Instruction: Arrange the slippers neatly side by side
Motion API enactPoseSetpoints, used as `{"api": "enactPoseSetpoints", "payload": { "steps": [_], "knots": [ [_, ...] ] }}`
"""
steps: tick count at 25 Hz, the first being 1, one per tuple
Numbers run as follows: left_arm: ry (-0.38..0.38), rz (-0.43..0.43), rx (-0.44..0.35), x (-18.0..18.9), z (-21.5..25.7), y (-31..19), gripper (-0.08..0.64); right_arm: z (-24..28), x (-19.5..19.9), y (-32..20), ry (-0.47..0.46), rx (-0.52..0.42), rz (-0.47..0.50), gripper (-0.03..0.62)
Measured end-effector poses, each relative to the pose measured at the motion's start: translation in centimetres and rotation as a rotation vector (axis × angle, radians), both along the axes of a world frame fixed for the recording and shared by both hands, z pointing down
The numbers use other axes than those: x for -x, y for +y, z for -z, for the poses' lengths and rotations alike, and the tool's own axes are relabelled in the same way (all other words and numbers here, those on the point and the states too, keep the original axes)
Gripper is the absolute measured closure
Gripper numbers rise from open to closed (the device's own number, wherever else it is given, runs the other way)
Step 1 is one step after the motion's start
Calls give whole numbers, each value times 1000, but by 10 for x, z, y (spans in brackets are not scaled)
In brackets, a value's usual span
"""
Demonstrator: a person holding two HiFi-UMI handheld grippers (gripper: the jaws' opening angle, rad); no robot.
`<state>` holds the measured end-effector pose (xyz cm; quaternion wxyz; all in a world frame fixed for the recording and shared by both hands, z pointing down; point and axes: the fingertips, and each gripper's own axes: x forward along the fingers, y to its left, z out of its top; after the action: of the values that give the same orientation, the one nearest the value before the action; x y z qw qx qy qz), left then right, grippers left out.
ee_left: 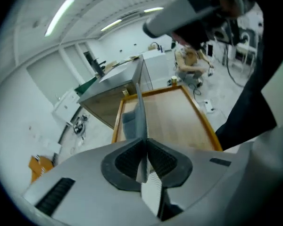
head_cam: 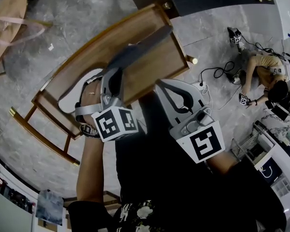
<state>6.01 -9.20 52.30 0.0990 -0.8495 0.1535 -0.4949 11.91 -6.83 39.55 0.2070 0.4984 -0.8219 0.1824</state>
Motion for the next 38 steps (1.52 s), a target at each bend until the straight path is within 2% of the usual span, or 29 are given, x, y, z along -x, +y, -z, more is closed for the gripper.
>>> {"api": "enactPoseSetpoints", "payload": {
  "steps": [2, 3, 6, 8, 11, 14, 16, 19, 22, 24, 27, 28, 29, 30, 31, 34, 38],
  "knots": [
    [-20, -44, -104, 0, -3, -4, 520, -1, 0, 1, -1, 3, -1, 594],
    [-15, -50, -131, -1, -3, -5, 520, -2, 0, 2, 0, 7, -2, 594],
    [8, -44, -129, -2, -6, 0, 520, -6, -3, 5, 5, 21, -6, 594],
    [17, -39, -84, -2, -11, 11, 520, -9, -3, 7, 8, 25, -3, 594],
    [57, 10, 33, -1, -19, 27, 502, -14, 0, 7, 11, 35, 12, 594],
    [138, 113, 183, -2, -23, 33, 458, -18, 2, 6, 8, 45, 15, 594],
    [184, 175, 264, -4, -24, 33, 403, -19, 2, 6, 9, 44, 20, 594],
    [241, 266, 335, -3, -24, 31, 388, -20, 2, 3, 18, 42, 46, 594],
    [300, 385, 392, 2, -23, 31, 388, -25, -4, -4, 67, 30, 102, 594],
    [324, 466, 431, 8, -24, 35, 411, -24, -6, -12, 121, -20, 171, 594],
    [374, 620, 469, 19, -25, 34, 555, -27, -1, -27, 202, -117, 335, 592],
    [397, 680, 489, 21, -27, 35, 556, -35, -1, -28, 241, -118, 399, 591],
    [420, 737, 518, 23, -29, 37, 557, -47, -1, -27, 293, -106, 471, 576],
    [441, 789, 553, 24, -32, 41, 557, -59, -3, -25, 351, -92, 550, 511],
    [462, 838, 587, 24, -35, 45, 557, -71, -4, -23, 400, -79, 625, 489],
    [500, 943, 622, 18, -43, 50, 557, -104, -8, -21, 468, -33, 794, 499],
    [464, 980, 609, 5, -57, 55, 557, -152, -16, -22, 551, 49, 930, 502]
  ]
}}
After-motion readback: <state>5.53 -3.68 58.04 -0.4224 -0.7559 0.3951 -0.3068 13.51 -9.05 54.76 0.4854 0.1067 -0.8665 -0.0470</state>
